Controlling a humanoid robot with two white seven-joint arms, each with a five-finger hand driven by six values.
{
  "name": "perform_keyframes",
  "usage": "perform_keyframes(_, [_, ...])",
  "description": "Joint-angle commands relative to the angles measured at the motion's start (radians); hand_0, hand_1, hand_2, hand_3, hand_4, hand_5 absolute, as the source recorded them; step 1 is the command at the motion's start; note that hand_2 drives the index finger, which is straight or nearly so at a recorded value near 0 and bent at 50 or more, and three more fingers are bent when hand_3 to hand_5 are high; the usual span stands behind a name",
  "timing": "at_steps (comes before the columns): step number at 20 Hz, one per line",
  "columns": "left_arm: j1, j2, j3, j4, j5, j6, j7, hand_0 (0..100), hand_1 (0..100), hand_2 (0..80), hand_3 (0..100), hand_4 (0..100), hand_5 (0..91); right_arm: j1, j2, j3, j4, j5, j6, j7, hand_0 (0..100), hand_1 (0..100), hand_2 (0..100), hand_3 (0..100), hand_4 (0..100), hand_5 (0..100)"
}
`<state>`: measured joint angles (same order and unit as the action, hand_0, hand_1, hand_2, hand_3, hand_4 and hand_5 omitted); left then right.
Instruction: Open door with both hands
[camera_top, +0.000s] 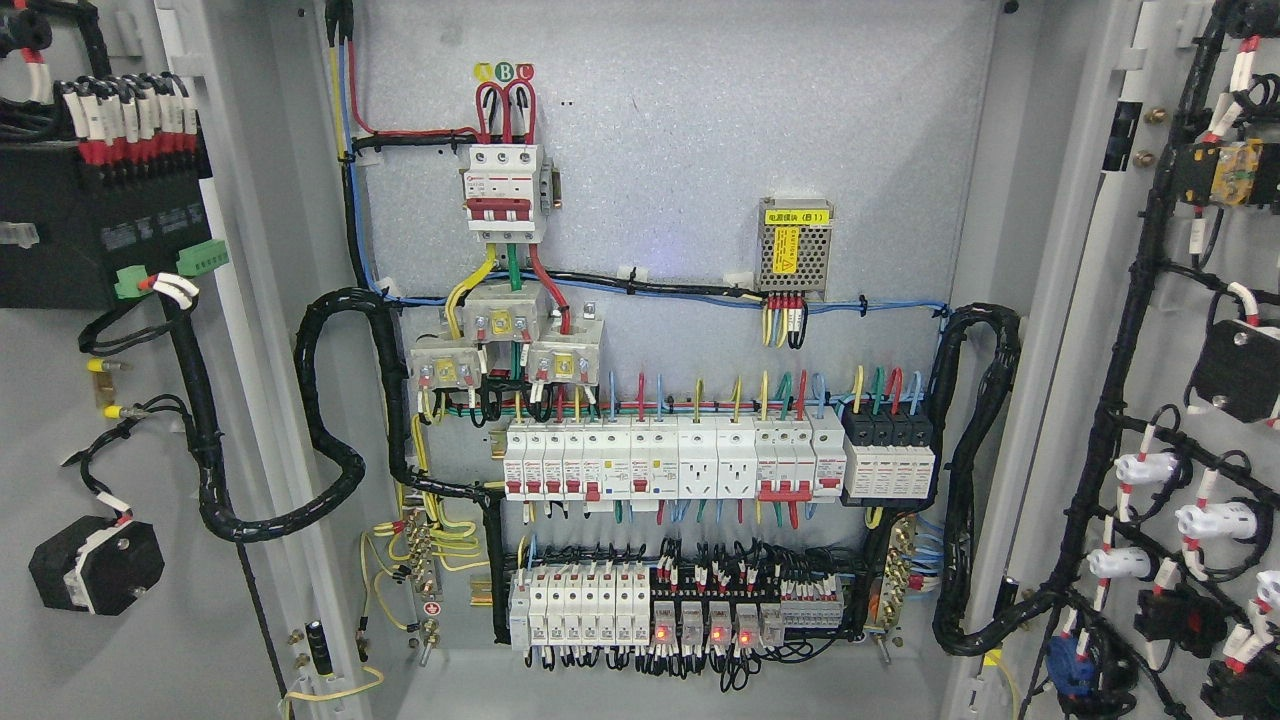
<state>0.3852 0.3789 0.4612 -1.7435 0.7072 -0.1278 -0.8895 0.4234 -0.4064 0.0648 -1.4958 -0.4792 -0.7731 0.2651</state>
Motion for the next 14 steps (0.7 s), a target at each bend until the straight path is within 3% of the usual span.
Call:
perform_keyframes(1, [-0.038,0.078,0.119,0.163,0.038,0.001,-0.003,30,0,2.7,3,4,0.0,0.0,-0.023,-0.014,0.009,-0.073,-0.002,0.0,22,0,0,0,0,0])
perform_keyframes(5, [-0.097,0.103,0.111,0.242,0.038,0.01,-0.003,30,0,2.7,3,4,0.0,-0.002,-0.061,-0.008,0.011,-0.099,-0.002,0.002,22,0,0,0,0,0])
perform_keyframes(10, [-0.111,0.136,0.111,0.295,0.04,0.02,-0.028,30,0,2.7,3,4,0.0,0.0,-0.065,-0.005,0.011,-0.101,-0.002,0.003,22,0,0,0,0,0])
perform_keyframes(14, [-0.17,0.169,0.102,0.377,0.04,0.02,-0.04,30,0,2.7,3,4,0.0,0.0,-0.069,-0.003,0.011,-0.101,-0.002,0.048,22,0,0,0,0,0])
